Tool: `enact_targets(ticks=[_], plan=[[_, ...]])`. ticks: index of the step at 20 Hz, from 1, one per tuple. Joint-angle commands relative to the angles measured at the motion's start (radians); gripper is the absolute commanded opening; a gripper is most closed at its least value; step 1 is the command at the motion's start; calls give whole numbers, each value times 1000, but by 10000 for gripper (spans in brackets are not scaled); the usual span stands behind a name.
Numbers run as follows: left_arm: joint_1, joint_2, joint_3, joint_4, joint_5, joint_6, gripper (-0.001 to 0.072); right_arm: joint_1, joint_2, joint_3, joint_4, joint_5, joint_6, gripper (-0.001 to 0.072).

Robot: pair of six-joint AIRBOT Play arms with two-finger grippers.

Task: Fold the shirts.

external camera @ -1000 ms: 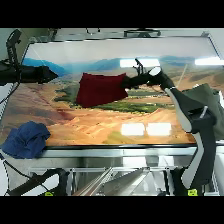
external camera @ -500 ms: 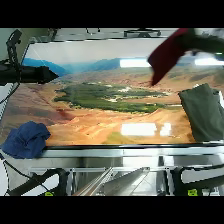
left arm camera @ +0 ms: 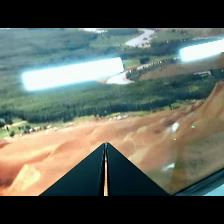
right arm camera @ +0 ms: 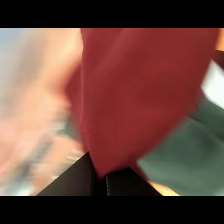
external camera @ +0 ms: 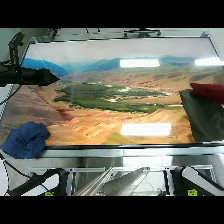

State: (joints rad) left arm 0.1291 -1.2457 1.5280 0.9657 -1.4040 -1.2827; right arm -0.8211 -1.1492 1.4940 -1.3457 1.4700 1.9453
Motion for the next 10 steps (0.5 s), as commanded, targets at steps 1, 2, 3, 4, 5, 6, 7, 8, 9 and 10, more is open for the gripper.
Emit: enact_targets(ticks=[1, 2, 3, 4, 5, 6, 7, 8, 9, 10], plan=[[-8, 0, 0, 0, -18, -1, 18, -137, 169, -309, -139, 3, 20, 15], [-16, 0, 0, 0, -17, -1, 18, -148, 193, -374, -140, -42, -13, 16], [-27, 0, 0, 0, -17, -1, 18, -151, 204, -421, -142, -84, -62, 17], [-39, 0, 0, 0, -17, -1, 18, -151, 202, -444, -143, -106, -98, 17], [-51, 0, 0, 0, -17, -1, 18, -149, 196, -449, -139, -111, -113, 17], [-63, 0, 0, 0, -17, -1, 18, -149, 192, -449, -132, -110, -115, 17], [-77, 0, 0, 1, -18, -1, 18, -149, 193, -449, -132, -109, -130, 19], [-88, 0, 0, 1, -18, -1, 18, -149, 194, -448, -133, -107, -158, 105], [-100, 0, 0, 0, -17, -1, 18, -150, 196, -448, -140, -95, -181, 444], [-113, 0, 0, 0, -18, 0, 18, -150, 199, -447, -154, -81, -229, 715]])
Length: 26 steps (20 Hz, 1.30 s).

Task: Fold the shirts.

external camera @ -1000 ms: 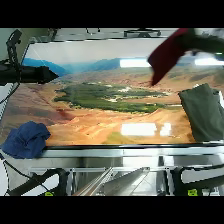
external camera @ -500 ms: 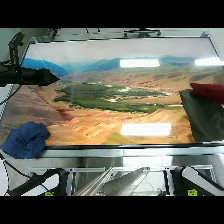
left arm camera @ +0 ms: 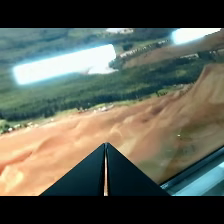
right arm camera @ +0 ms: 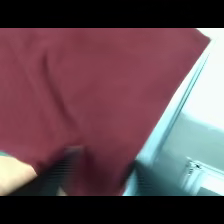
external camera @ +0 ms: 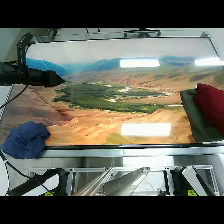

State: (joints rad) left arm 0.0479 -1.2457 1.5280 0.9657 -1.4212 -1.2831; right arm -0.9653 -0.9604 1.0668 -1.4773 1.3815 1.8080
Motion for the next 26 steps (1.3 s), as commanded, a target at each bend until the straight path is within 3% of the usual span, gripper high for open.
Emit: enact_targets(ticks=[1, 5, 6, 8, 9, 10, 12, 16, 21, 26], plan=[[-42, 0, 0, 1, 0, 0, 18, -5, 12, -14, -46, 15, -110, 705], [-63, 0, 1, 0, 11, 0, 18, -5, 13, 58, -40, -16, -94, 703], [-63, 0, 3, -1, 23, 0, 18, -2, 13, 84, 29, -46, -92, 652], [-63, 0, 4, -1, 70, -5, 18, 21, 13, 129, 254, -126, -93, 189], [-63, 1, 3, -2, 80, -25, 18, 47, 14, 140, 378, -167, -113, 9], [-63, 6, 3, -1, 78, -45, 18, 86, 17, 142, 498, -208, -146, 17], [-65, 27, 2, -2, 73, -75, 18, 194, 25, 142, 585, -242, -187, 15], [-124, 169, -138, -11, 82, -116, 18, 437, 105, 64, 547, -204, -270, 15], [-278, 466, -579, -106, 196, -149, 18, 760, 319, -272, 546, -117, -335, 17], [-354, 627, -756, -105, 274, -257, 18, 846, 355, -372, 557, -126, -335, 16]])
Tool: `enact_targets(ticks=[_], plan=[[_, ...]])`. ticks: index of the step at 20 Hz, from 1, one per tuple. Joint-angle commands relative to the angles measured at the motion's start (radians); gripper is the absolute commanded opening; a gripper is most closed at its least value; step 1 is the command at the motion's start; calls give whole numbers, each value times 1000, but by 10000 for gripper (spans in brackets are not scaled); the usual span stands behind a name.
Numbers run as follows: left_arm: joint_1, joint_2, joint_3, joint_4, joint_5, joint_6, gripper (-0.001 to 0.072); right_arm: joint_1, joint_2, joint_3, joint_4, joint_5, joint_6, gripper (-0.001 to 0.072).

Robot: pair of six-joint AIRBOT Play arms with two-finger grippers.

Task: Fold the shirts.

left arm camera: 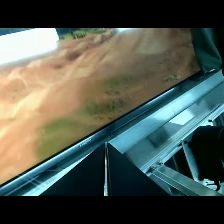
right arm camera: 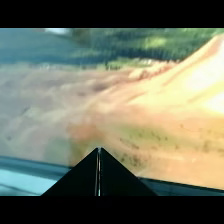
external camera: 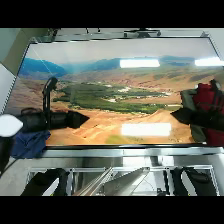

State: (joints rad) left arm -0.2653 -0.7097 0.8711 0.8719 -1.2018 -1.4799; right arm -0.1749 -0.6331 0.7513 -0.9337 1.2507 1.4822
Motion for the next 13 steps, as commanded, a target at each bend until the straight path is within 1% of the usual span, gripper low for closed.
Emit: enact_targets(ticks=[1, 6, 13], plan=[[-41, 107, -102, -11, 53, -70, 18, 56, 27, -56, 15, 3, -10, 17], [-40, 156, -101, -11, 52, -85, 18, 56, 27, -56, 15, 7, -9, 17], [-40, 153, -101, -10, 53, -85, 18, 56, 27, -56, 15, 7, -9, 16]])
